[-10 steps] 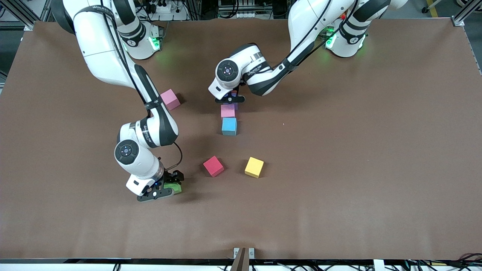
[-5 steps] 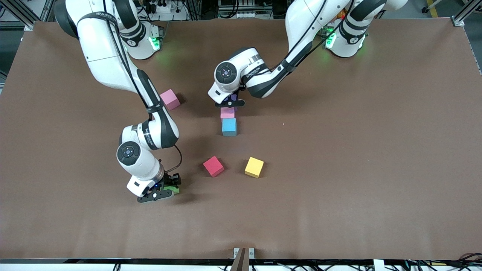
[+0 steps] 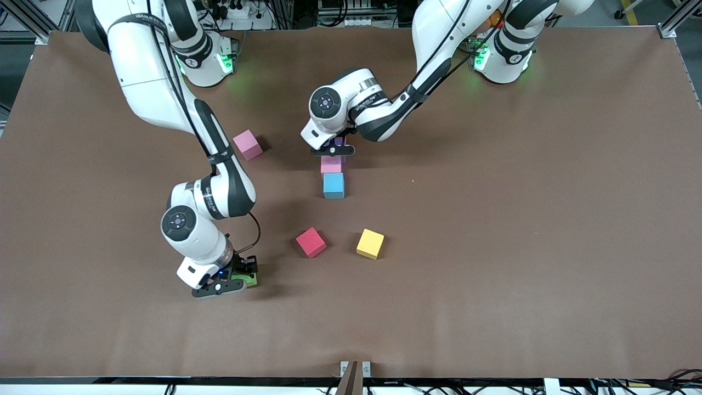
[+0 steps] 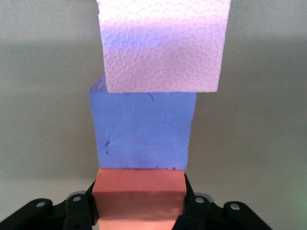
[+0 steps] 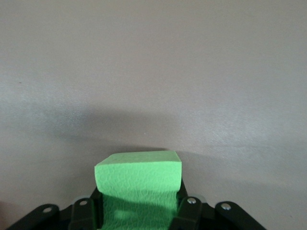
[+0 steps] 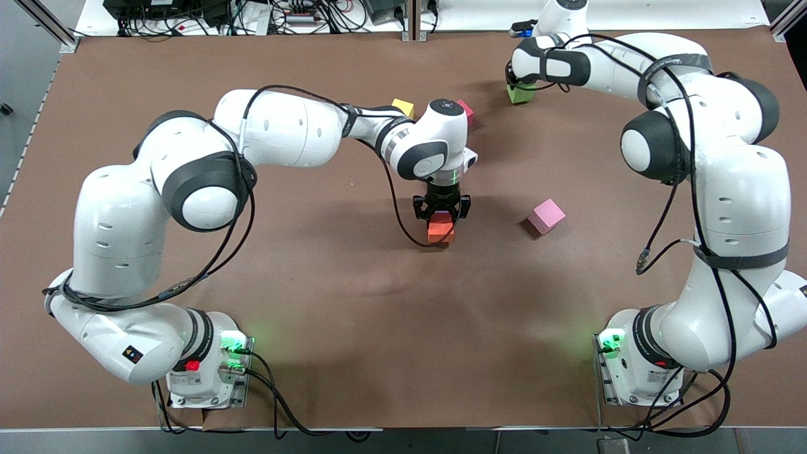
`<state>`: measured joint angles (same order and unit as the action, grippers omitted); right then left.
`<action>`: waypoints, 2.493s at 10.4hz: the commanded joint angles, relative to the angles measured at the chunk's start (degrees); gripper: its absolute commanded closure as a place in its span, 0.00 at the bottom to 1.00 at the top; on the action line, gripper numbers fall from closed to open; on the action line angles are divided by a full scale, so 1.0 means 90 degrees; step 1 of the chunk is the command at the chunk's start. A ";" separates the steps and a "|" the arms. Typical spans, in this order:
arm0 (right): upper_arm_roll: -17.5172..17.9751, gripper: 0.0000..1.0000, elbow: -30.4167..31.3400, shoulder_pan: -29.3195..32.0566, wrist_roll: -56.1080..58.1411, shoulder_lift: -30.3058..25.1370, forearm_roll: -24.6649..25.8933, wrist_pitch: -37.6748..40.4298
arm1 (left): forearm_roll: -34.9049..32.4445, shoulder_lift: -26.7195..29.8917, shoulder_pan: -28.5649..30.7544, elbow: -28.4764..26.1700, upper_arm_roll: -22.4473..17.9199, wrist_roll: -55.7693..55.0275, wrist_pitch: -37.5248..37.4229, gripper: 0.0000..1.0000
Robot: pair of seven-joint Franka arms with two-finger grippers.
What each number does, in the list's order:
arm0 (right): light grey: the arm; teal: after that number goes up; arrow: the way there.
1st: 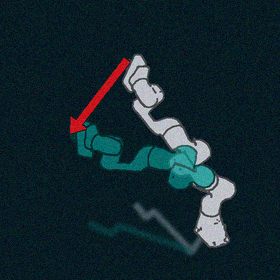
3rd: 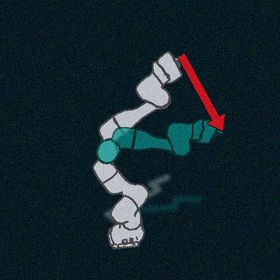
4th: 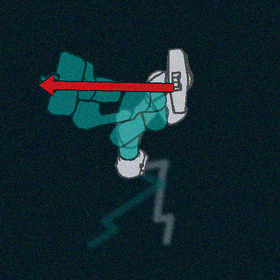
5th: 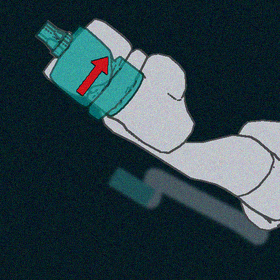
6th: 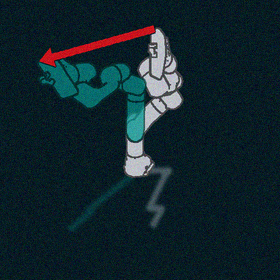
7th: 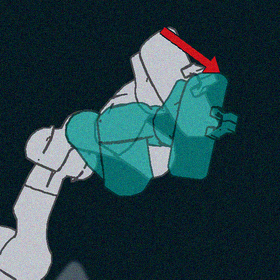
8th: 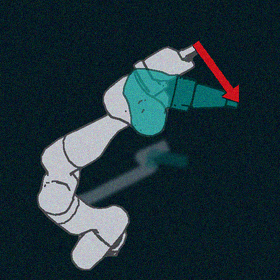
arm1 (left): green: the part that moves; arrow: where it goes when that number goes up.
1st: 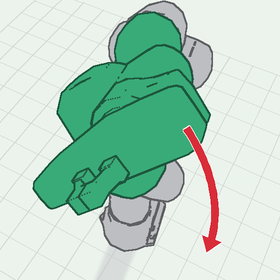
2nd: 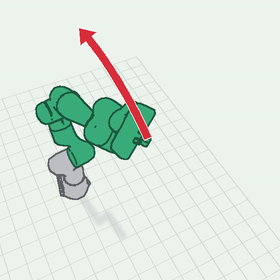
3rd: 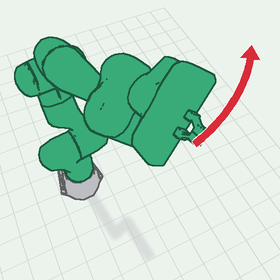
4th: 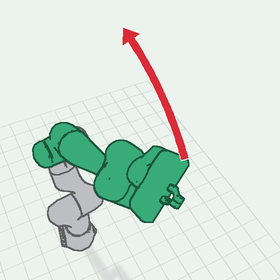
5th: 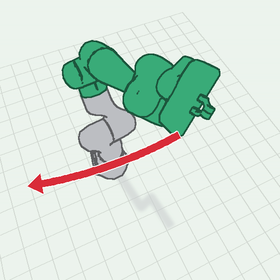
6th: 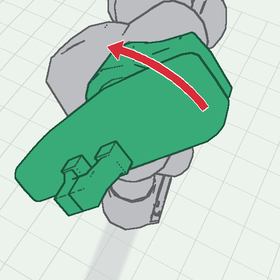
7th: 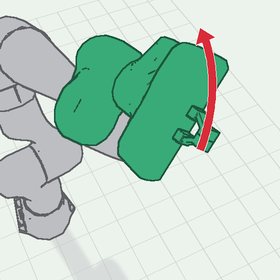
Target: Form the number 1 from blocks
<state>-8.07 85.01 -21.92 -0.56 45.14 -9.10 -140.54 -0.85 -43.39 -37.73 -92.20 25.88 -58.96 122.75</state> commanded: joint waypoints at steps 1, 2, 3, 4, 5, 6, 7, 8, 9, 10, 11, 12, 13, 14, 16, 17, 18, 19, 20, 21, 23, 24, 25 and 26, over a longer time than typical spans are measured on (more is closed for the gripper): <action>0.0066 0.56 0.1070 0.0120 0.0004 -0.1028 -0.0121 0.0195 | -0.0150 -0.0139 -0.0085 0.0156 -0.0063 0.0057 -0.0123 1.00; 0.0066 0.56 0.1198 0.0131 -0.0035 -0.1225 -0.0131 0.0544 | -0.0150 -0.0159 -0.0095 0.0166 -0.0073 0.0047 -0.0123 1.00; 0.0066 0.56 0.1257 0.0083 -0.0103 -0.1381 -0.0131 0.0925 | -0.0150 -0.0188 -0.0105 0.0166 -0.0073 0.0047 -0.0123 1.00; 0.0066 0.56 0.1509 0.0053 -0.0432 -0.1615 -0.0131 0.1035 | -0.0140 -0.0198 -0.0134 0.0166 -0.0102 0.0047 -0.0123 1.00; 0.0066 0.56 0.1841 -0.0034 -0.0706 -0.1888 -0.0131 0.1036 | -0.0130 -0.0208 -0.0134 0.0166 -0.0150 0.0056 -0.0123 0.46; 0.0066 0.56 0.2124 -0.0093 -0.0873 -0.2142 -0.0131 0.1075 | -0.0140 -0.0218 -0.0173 0.0166 -0.0161 0.0066 -0.0113 0.00; 0.0066 0.56 0.2330 -0.0142 -0.0991 -0.2328 -0.0131 0.1210 | -0.0140 -0.0218 -0.0212 0.0166 -0.0209 0.0066 -0.0113 0.00; 0.0066 0.56 0.2419 -0.0200 -0.1108 -0.2465 -0.0131 0.1405 | -0.0140 -0.0199 -0.0212 0.0176 -0.0210 0.0018 -0.0113 0.00; 0.0066 0.56 0.2469 -0.0278 -0.1254 -0.2563 -0.0131 0.1600 | -0.0140 -0.0140 -0.0212 0.0195 -0.0210 -0.0012 -0.0113 0.00; 0.0066 0.56 0.2508 -0.0356 -0.1372 -0.2661 -0.0121 0.1718 | -0.0150 -0.0092 -0.0212 0.0273 -0.0200 -0.0099 -0.0113 0.00; 0.0066 0.56 0.2527 -0.0348 -0.1421 -0.2681 -0.0121 0.1778 | -0.0150 -0.0004 -0.0212 0.0274 -0.0180 -0.0158 -0.0210 0.00; 0.0066 0.56 0.2528 -0.0347 -0.1422 -0.2682 -0.0121 0.1807 | -0.0150 0.0142 -0.0212 0.0283 -0.0151 -0.0265 -0.0491 0.00; 0.0066 0.56 0.2566 -0.0357 -0.1422 -0.2682 -0.0121 0.1798 | -0.0150 0.0317 -0.0193 0.0274 -0.0141 -0.0275 -0.0716 0.00; 0.0066 0.56 0.2576 -0.0367 -0.1422 -0.2682 -0.0121 0.1798 | -0.0140 0.0503 -0.0193 0.0274 -0.0151 -0.0295 -0.0941 0.00; 0.0066 0.56 0.2586 -0.0367 -0.1432 -0.2691 -0.0121 0.1798 | -0.0092 0.0854 -0.0057 0.0274 -0.0209 -0.0305 -0.1225 0.00; 0.0076 0.56 0.2577 -0.0435 -0.1432 -0.2672 -0.0121 0.1769 | -0.0101 0.1079 0.0273 0.0274 -0.0210 -0.0305 -0.1391 0.00; 0.0066 0.56 0.2547 -0.0542 -0.1548 -0.2643 -0.0131 0.1739 | -0.0140 0.1332 0.0730 0.0274 -0.0210 -0.0276 -0.1547 0.00; 0.0066 0.56 0.2489 -0.0668 -0.1839 -0.2614 -0.0131 0.1720 | -0.0159 0.1509 0.1170 0.0283 -0.0210 -0.0246 -0.1578 0.00; 0.0066 0.56 0.2324 -0.0853 -0.2055 -0.2517 -0.0131 0.1720 | -0.0276 0.1646 0.1571 0.0283 -0.0219 -0.0237 -0.1587 0.00; 0.0066 0.56 0.2081 -0.1029 -0.2192 -0.2332 -0.0121 0.1729 | -0.0576 0.1831 0.1942 0.0283 -0.0210 -0.0188 -0.1588 0.00; 0.0057 0.56 0.1290 -0.1537 -0.2407 -0.1747 -0.0043 0.1798 | -0.0794 0.2057 0.2636 0.0303 -0.0219 0.0220 -0.1666 0.00; 0.0057 0.56 0.1017 -0.1752 -0.2418 -0.1531 -0.0004 0.1798 | -0.0852 0.2173 0.3016 0.0400 -0.0210 0.0406 -0.1695 0.00; 0.0047 0.56 0.0734 -0.1918 -0.2418 -0.1317 -0.0004 0.1798 | -0.0959 0.2204 0.3281 0.0555 -0.0210 0.0601 -0.1898 0.00; 0.0028 0.56 0.0402 -0.2074 -0.2418 -0.1073 -0.0014 0.1798 | -0.1038 0.2204 0.3438 0.0808 -0.0219 0.0826 -0.2064 0.00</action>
<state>-7.29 95.10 -39.04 -21.48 30.84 -9.75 -125.27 -8.27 -24.62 -8.90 -87.19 23.32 -53.69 107.05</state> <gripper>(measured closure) 0.441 0.000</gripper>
